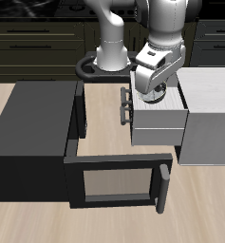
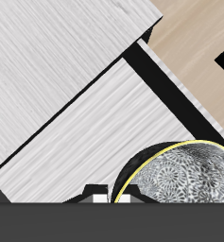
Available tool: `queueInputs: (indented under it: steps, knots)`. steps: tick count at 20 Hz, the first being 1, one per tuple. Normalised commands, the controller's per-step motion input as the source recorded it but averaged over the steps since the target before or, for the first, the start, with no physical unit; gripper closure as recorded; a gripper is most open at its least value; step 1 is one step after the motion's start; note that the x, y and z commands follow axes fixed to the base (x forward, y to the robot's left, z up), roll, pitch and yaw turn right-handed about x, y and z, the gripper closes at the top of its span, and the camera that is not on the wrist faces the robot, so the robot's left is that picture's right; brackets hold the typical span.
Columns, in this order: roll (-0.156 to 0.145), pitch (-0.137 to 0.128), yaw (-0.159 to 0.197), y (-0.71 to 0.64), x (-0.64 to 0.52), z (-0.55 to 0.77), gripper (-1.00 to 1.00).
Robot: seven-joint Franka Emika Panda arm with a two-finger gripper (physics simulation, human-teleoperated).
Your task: Place the bowl in the top drawer and close the top drawer
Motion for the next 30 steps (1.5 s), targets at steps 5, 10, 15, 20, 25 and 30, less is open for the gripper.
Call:
queueInputs:
  steps: [5, 10, 15, 20, 25, 30]
  knots:
    - [0.012, 0.012, 0.037, 0.14, 0.02, -0.05, 1.00]
    - [0.036, 0.041, 0.040, 0.24, -0.05, -0.22, 1.00]
    - [0.046, 0.064, 0.066, 0.26, 0.03, -0.43, 1.00]
    - [0.049, 0.135, 0.052, 0.13, -0.05, -0.56, 1.00]
    - [0.003, 0.023, 0.019, -0.01, -0.02, -0.17, -1.00]
    - [0.011, 0.012, -0.002, -0.05, -0.10, 0.06, -1.00]
